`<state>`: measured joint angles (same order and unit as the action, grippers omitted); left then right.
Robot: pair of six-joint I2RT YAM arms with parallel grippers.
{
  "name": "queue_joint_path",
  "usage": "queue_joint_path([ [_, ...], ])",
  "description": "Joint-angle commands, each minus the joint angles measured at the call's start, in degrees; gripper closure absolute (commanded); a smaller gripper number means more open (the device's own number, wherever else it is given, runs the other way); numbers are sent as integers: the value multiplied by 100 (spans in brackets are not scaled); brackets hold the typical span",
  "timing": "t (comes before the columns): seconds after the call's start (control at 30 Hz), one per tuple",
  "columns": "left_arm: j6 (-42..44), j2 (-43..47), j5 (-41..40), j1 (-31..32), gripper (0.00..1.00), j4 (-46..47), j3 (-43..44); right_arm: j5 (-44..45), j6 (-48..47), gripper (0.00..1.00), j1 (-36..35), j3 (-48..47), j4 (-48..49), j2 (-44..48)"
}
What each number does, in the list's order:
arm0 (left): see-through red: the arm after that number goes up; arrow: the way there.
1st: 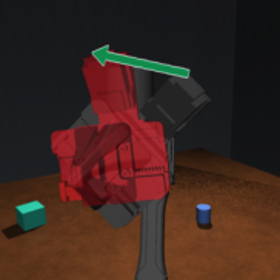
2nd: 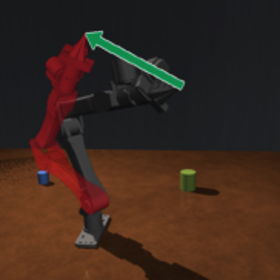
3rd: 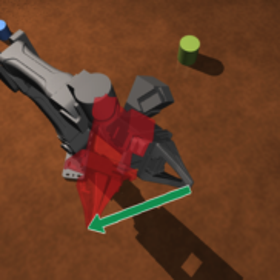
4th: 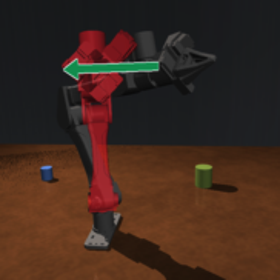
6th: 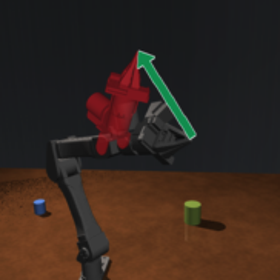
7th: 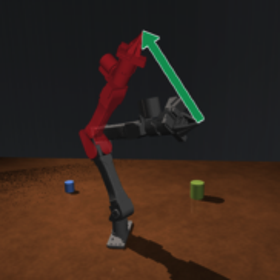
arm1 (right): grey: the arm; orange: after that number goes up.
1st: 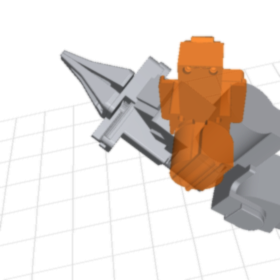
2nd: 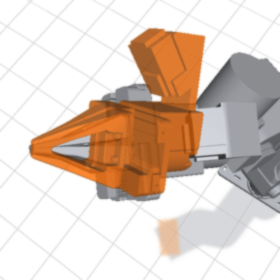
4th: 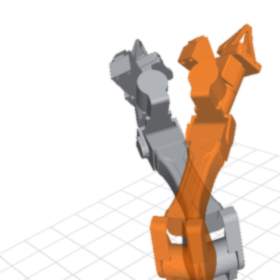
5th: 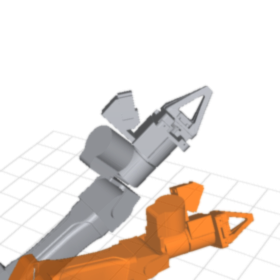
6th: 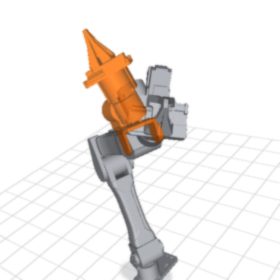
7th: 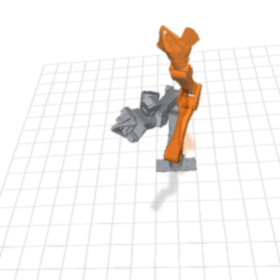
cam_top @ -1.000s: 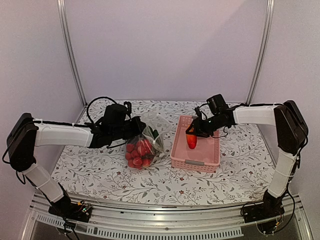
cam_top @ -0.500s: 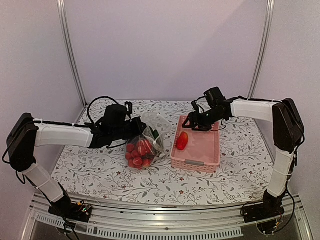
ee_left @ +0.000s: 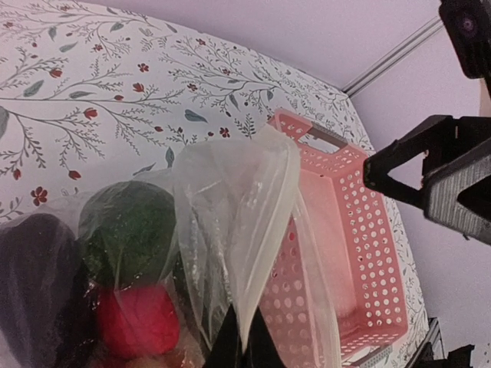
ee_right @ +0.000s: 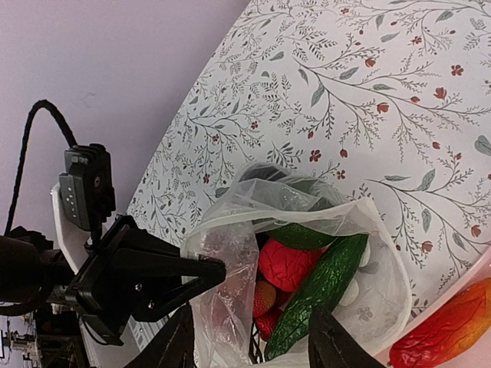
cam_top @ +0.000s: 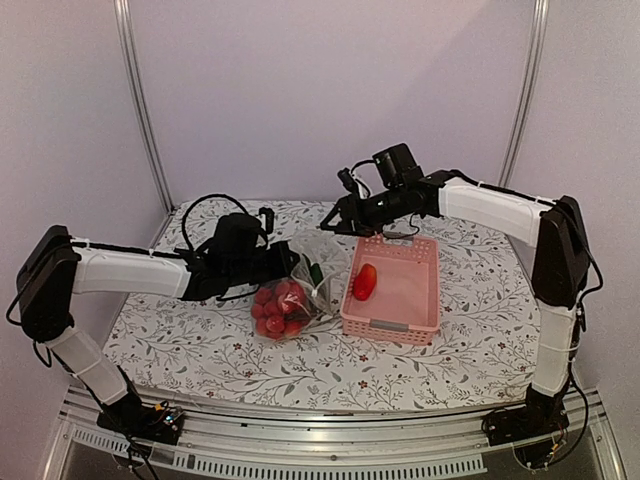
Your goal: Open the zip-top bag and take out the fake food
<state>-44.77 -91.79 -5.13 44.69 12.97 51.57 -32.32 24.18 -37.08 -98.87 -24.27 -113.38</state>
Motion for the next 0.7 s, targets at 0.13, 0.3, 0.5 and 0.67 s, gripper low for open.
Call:
queue_joint_path([
  [0.13, 58, -23, -151, 106, 100, 2, -24, 80, -64, 56, -404, -469, -684, -953],
  [0.3, 30, 31, -299, 102, 100, -71, -81, 342, -117, 58, -545, -567, -895, -1248],
  [0.5, 10, 141, -408, 106, 100, -84, -187, 717, -248, 52, -687, -933, -1247, -1600],
  [0.67, 267, 98, -186, 188, 100, -9, -61, 1058, -430, 50, -799, -1419, -1598, -2011],
])
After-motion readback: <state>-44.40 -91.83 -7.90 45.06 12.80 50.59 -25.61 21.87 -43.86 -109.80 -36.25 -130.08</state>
